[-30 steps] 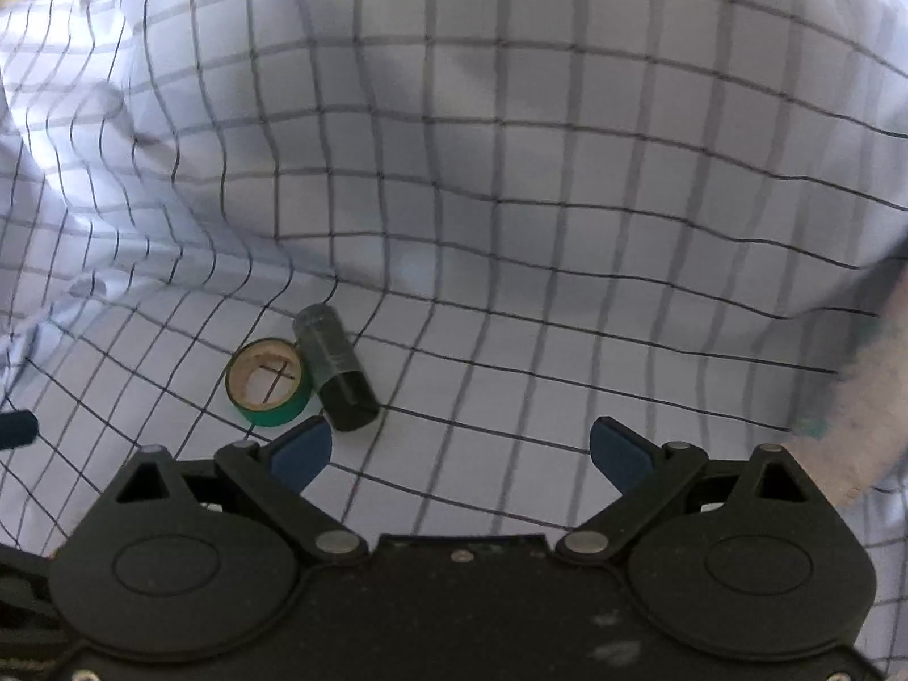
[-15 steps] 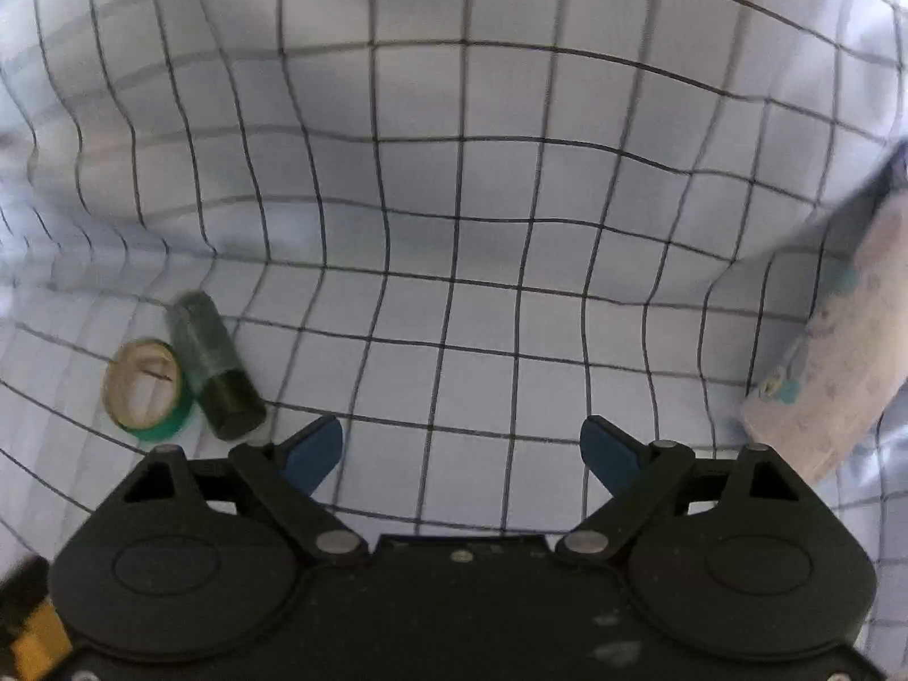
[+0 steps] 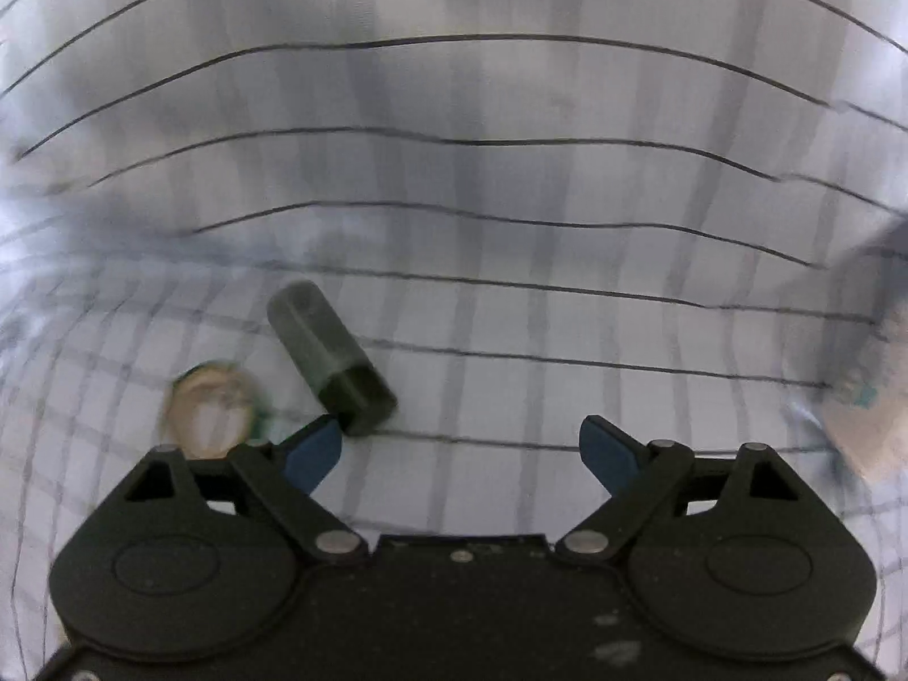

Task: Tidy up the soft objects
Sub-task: 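Grasp the black cylinder with the right tool while the left tool approaches the green tape roll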

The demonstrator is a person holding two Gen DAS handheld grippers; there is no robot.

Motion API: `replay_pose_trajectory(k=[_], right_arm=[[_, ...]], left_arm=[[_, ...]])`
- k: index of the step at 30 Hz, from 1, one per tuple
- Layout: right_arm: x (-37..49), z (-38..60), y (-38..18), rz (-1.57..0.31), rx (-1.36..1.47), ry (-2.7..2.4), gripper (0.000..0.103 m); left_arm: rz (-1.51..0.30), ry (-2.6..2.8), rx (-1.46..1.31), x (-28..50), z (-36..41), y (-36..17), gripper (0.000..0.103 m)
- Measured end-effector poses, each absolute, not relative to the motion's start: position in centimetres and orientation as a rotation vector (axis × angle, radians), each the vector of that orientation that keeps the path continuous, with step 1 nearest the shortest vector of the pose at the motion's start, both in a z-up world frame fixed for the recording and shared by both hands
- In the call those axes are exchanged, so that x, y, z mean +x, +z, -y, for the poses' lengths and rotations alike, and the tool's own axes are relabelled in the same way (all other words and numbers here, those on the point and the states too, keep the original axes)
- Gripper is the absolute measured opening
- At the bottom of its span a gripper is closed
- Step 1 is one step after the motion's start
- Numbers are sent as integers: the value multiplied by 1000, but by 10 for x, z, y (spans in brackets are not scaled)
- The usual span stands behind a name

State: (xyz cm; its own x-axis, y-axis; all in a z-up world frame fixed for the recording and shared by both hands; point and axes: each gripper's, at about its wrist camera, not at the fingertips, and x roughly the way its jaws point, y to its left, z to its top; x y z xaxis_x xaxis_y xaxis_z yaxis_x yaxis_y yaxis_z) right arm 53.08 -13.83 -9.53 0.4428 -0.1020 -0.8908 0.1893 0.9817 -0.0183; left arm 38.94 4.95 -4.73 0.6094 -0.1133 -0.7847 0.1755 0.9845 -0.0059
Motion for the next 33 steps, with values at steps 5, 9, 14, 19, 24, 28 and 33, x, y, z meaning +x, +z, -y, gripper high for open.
replay_pose_trajectory(k=[5, 9, 14, 19, 24, 28, 33], right_arm=[[524, 151, -81, -1072, 203, -215, 89], [533, 146, -77, -1064, 273, -188, 89], [548, 158, -83, -1107, 372, -211, 89], [559, 168, -84, -1113, 441, -247, 90], [575, 156, -86, -1107, 420, -265, 94], [587, 147, -92, -1091, 374, -307, 94], [599, 134, -102, -1081, 312, -325, 93]], left_arm=[[-890, -180, 61, 386, -55, -47, 99], [-888, -188, 52, 382, -59, -49, 98], [-873, -189, 59, 373, -67, -48, 99], [-854, -196, 51, 373, -71, -45, 99], [-838, -198, 41, 373, -75, -38, 99], [-836, -190, 47, 373, -78, -36, 99], [-839, -183, 53, 374, -79, -36, 99]])
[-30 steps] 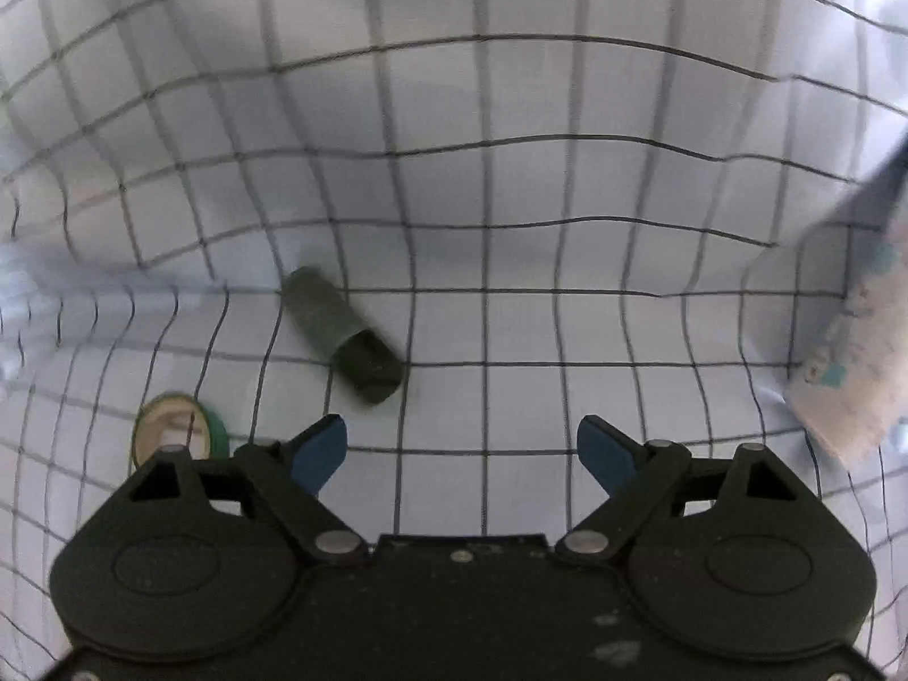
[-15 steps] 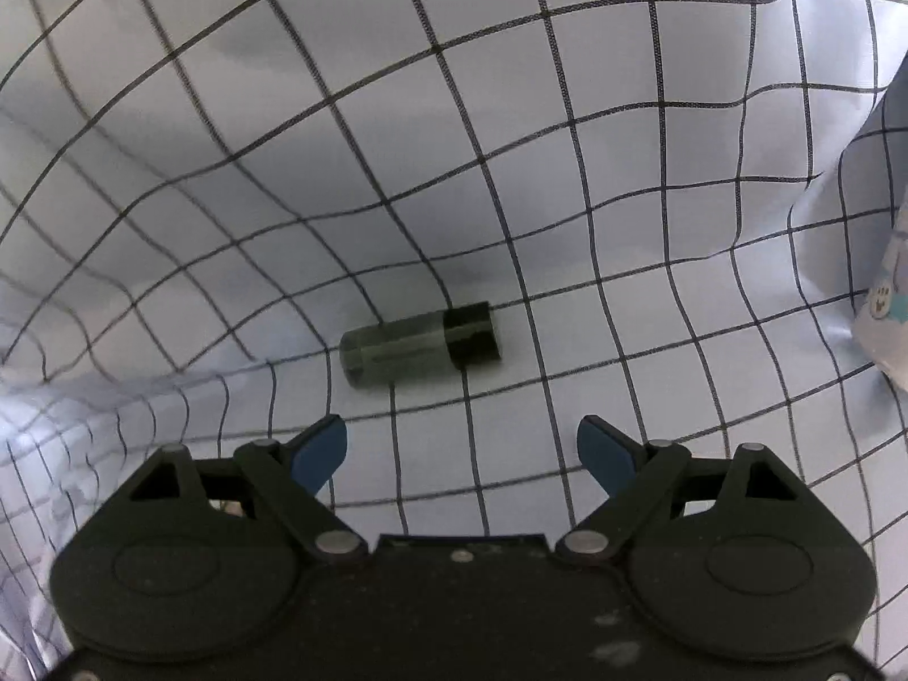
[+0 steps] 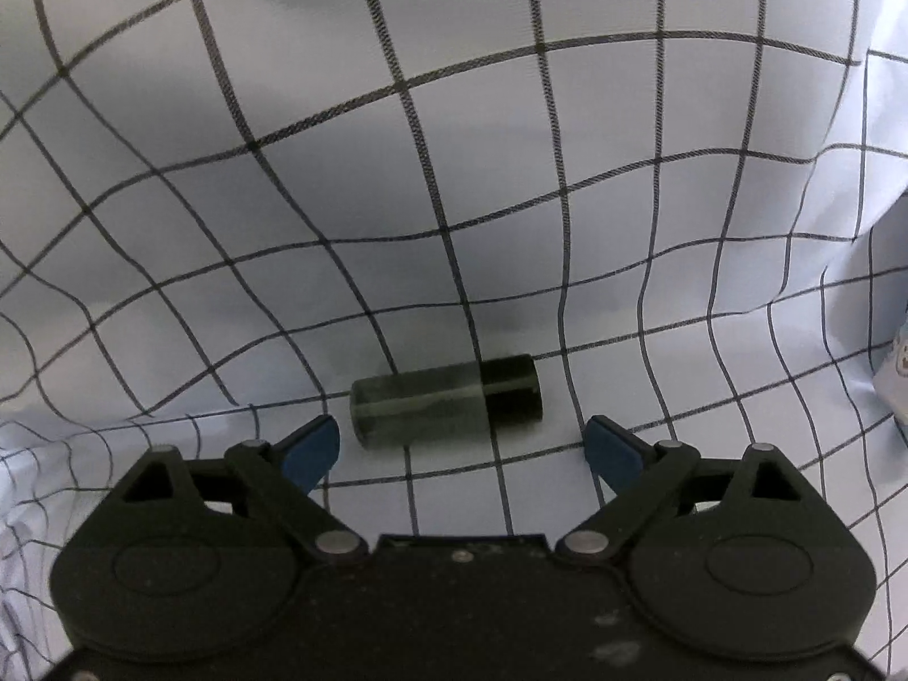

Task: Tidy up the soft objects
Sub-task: 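Grasp the black cylinder with the right tool while the left tool approaches the green tape roll, then close the left tool on the green tape roll while the right tool holds the cylinder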

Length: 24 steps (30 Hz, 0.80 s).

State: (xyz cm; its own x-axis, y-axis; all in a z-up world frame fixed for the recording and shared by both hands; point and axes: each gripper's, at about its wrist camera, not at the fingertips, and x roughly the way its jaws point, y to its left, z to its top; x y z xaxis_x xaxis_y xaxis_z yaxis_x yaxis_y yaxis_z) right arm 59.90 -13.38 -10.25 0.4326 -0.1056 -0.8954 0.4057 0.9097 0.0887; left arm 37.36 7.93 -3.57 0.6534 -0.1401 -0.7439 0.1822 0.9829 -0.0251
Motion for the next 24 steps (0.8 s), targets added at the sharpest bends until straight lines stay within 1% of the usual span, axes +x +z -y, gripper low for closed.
replay_pose_trajectory(k=[2, 4, 5, 6, 11, 17, 24], right_arm=[[598, 132, -103, -1077, 300, -327, 90], [598, 131, -102, -1069, 287, -329, 85], [598, 131, -102, -1068, 283, -325, 79], [598, 130, -102, -1062, 277, -318, 69], [581, 138, -92, -1036, 291, -291, 69], [531, 160, -71, -955, 342, -224, 69], [462, 177, -58, -793, 317, -197, 70]], left_arm=[[-842, -181, 54, 374, -78, -36, 99], [-842, -179, 56, 375, -77, -36, 99], [-842, -179, 60, 375, -76, -37, 99], [-842, -177, 63, 375, -74, -37, 99], [-848, -160, 77, 378, -69, -38, 99], [-845, -139, 94, 391, -57, -35, 99], [-850, -131, 111, 425, -28, -34, 99]])
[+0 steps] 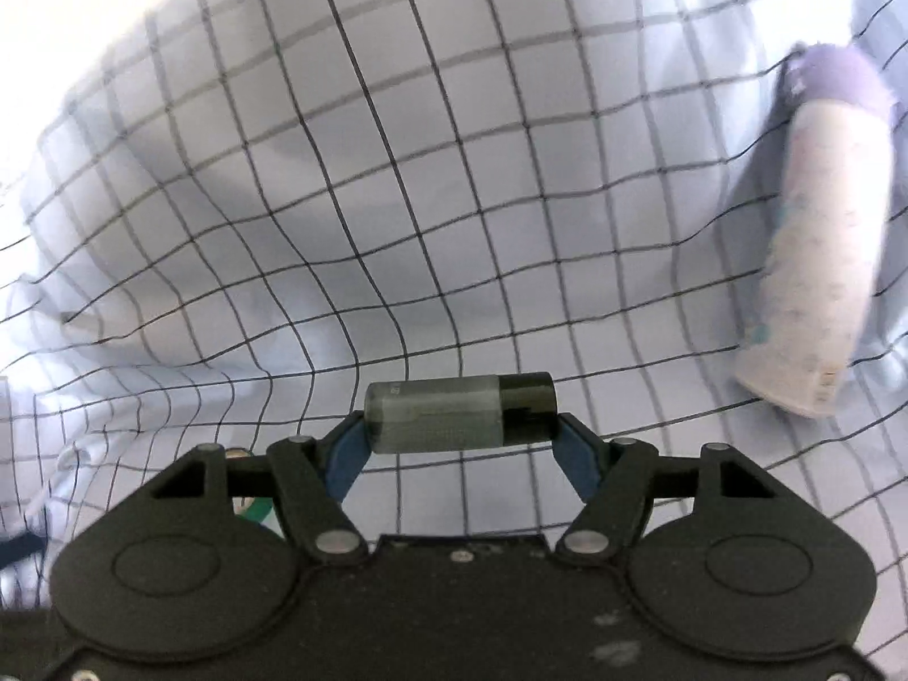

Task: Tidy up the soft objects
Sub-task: 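Close the left tool on the green tape roll while the right tool holds the cylinder, then carry the tape roll and cylinder over the basket and open both tools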

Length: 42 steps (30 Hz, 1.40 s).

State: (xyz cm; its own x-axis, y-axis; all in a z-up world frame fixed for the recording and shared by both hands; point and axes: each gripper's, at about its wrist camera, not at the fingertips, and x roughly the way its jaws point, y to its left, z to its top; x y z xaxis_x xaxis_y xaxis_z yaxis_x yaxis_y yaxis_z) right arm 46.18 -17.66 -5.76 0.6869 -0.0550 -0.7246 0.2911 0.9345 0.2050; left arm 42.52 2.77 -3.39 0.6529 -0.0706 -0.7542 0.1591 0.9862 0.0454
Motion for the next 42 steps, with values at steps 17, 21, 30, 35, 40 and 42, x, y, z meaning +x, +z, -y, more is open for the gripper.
replay_pose_trajectory(k=[17, 21, 30, 35, 40, 42], right_arm=[[420, 197, -74, -571, 412, -146, 70], [417, 193, -72, -559, 387, -142, 70], [418, 197, -69, -563, 398, -165, 70], [420, 199, -70, -579, 411, -192, 70], [422, 194, -69, -603, 365, -191, 70], [424, 188, -68, -619, 323, -198, 70]], left_arm=[[-922, -113, 204, 487, 30, -80, 86], [-961, -145, 190, 491, 30, -88, 50], [-891, -157, 94, 455, 20, -41, 47], [-851, -175, 54, 390, 10, -1, 47], [-811, -196, 35, 305, 2, 21, 47], [-803, -199, 42, 282, -2, 25, 47]])
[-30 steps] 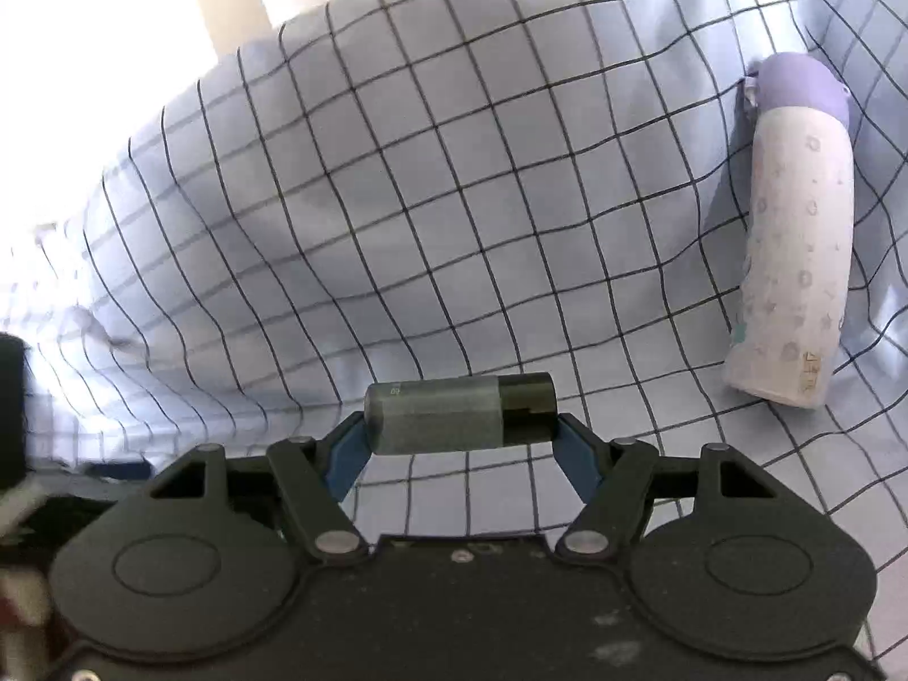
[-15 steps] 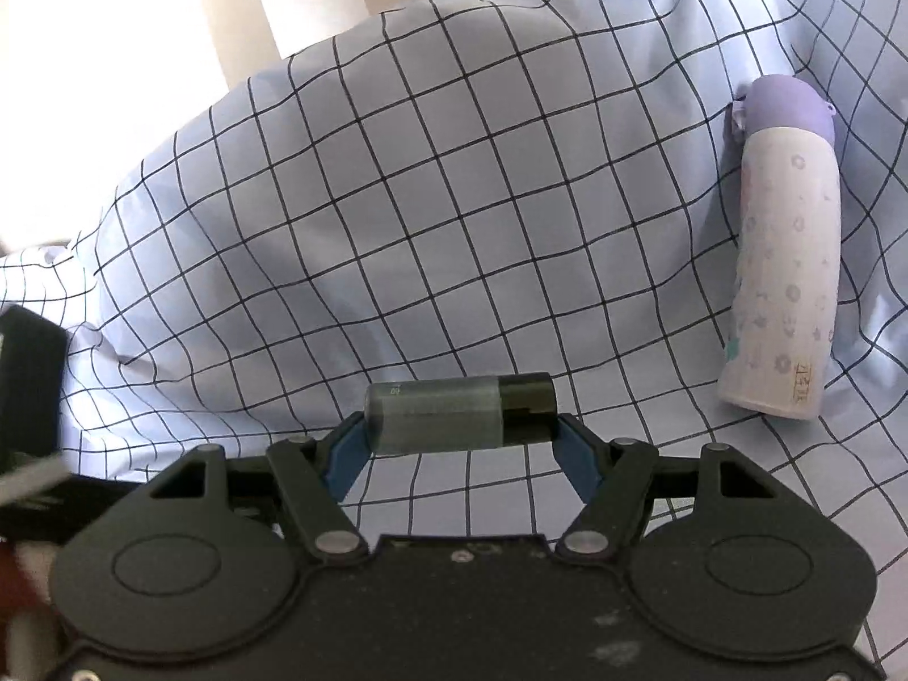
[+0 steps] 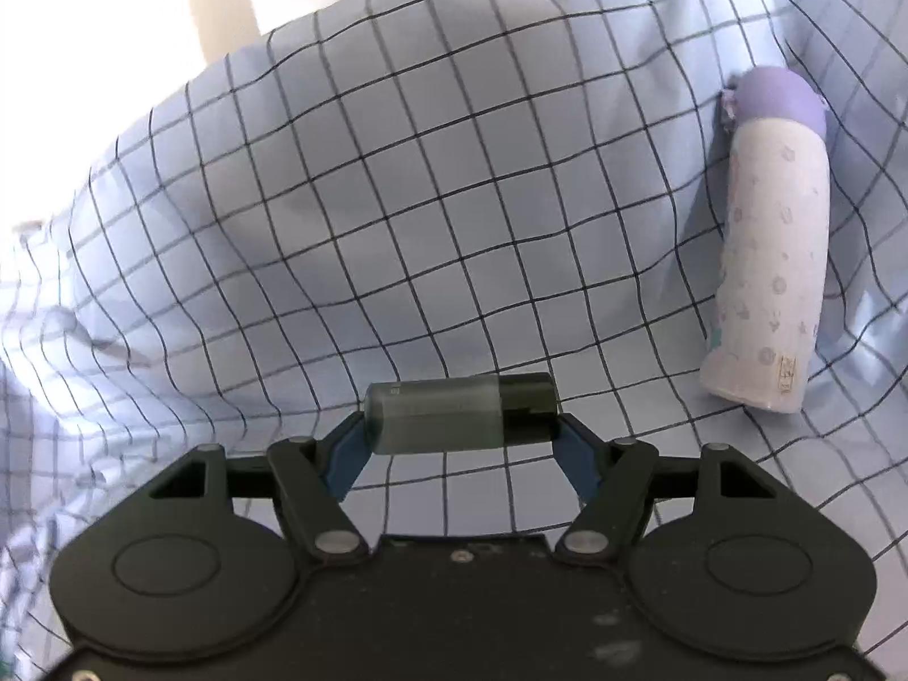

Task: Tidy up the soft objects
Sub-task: 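Carry the tape roll and cylinder over the basket and open both tools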

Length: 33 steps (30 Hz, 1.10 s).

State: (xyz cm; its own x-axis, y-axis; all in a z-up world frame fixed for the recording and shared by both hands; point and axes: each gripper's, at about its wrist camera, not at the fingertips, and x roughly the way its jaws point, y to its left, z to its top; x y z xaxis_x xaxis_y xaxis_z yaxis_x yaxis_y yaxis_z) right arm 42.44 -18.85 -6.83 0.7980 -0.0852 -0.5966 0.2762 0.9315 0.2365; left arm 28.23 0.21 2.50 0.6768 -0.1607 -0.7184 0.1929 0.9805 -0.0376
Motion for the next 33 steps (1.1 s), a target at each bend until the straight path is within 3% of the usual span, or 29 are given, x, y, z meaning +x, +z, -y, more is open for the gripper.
replay_pose_trajectory(k=[8, 17, 31, 33], right_arm=[[381, 188, -29, -600, 265, -187, 70], [233, 196, 27, -517, 353, -64, 70], [73, 168, 2, -600, 400, -103, 70], [64, 165, -1, -612, 390, -101, 70]], left_arm=[[-842, -207, 41, 211, -10, 13, 47], [-883, -193, -16, 164, -26, 1, 47], [-928, -134, -43, 128, -26, -21, 47], [-917, -126, -36, 124, -23, -20, 55]])
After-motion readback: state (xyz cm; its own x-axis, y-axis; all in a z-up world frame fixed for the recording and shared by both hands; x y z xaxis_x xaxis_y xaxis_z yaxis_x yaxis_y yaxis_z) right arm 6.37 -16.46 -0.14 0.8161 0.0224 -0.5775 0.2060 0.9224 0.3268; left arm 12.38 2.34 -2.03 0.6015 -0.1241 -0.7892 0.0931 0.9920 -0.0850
